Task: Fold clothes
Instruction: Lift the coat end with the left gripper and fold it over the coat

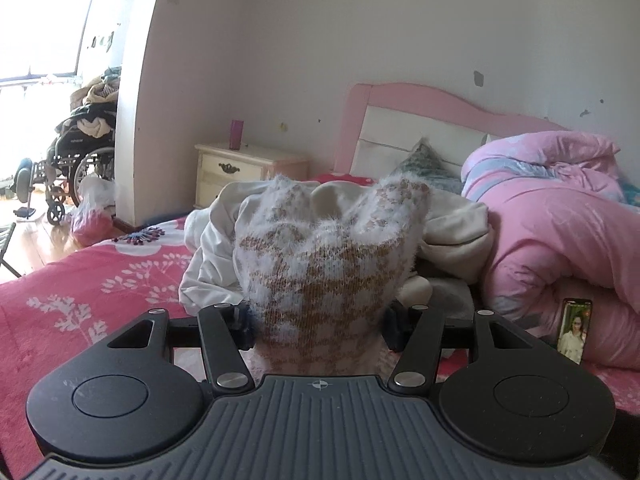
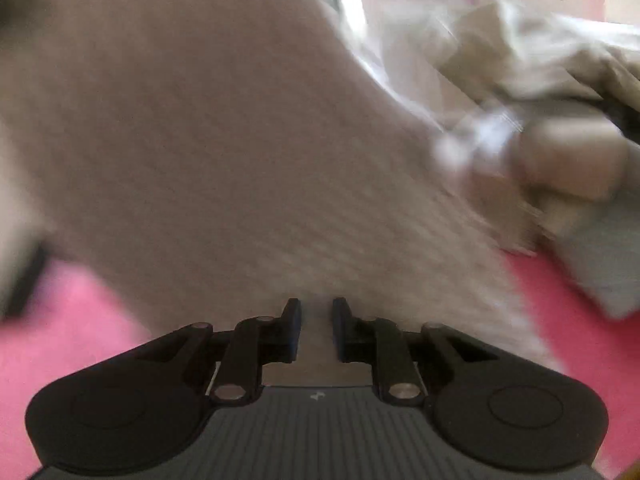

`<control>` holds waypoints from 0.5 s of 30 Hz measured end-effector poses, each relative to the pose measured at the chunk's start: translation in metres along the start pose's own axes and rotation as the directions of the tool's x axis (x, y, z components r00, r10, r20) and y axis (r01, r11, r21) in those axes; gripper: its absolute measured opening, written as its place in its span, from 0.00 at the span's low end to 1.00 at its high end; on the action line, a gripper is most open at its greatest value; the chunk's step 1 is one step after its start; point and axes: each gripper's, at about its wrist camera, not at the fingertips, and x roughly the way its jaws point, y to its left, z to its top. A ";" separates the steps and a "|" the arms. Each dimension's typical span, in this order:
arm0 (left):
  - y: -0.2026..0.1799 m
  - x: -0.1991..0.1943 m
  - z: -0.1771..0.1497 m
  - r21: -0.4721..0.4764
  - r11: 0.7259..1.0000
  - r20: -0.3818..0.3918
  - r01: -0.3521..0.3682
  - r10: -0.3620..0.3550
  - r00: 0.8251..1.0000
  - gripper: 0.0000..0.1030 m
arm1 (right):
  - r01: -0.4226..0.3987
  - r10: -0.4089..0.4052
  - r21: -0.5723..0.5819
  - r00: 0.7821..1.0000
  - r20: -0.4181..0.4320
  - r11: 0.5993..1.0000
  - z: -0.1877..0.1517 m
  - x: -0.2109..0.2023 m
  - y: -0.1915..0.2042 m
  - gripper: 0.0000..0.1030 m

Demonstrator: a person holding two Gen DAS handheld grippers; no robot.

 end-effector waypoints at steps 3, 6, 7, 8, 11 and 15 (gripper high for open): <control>0.002 -0.008 -0.005 -0.013 1.000 0.006 0.001 -0.001 1.000 0.55 | -0.088 0.078 0.265 0.996 0.050 0.960 0.000 -0.016 -0.046 0.00; 0.005 -0.012 -0.007 -0.030 1.000 0.004 0.003 -0.003 1.000 0.55 | -0.165 0.152 0.213 0.986 0.074 0.963 0.004 -0.034 -0.037 0.05; 0.005 -0.013 -0.007 -0.033 0.999 0.002 0.003 -0.003 1.000 0.55 | -0.213 0.205 0.173 0.977 0.063 0.962 0.005 -0.036 -0.026 0.05; 0.005 -0.013 -0.007 -0.036 0.999 0.001 0.004 -0.004 1.000 0.55 | -0.263 0.260 0.115 0.965 0.044 0.958 0.005 -0.034 -0.009 0.05; 0.003 -0.017 -0.008 -0.026 1.000 -0.005 0.005 -0.005 1.000 0.55 | -0.334 0.331 -0.060 0.942 -0.055 0.941 0.005 -0.015 0.030 0.05; 0.001 -0.022 -0.011 -0.009 1.000 -0.018 0.011 -0.012 1.000 0.55 | -0.312 0.320 0.091 0.943 -0.094 0.946 0.009 0.019 -0.014 0.00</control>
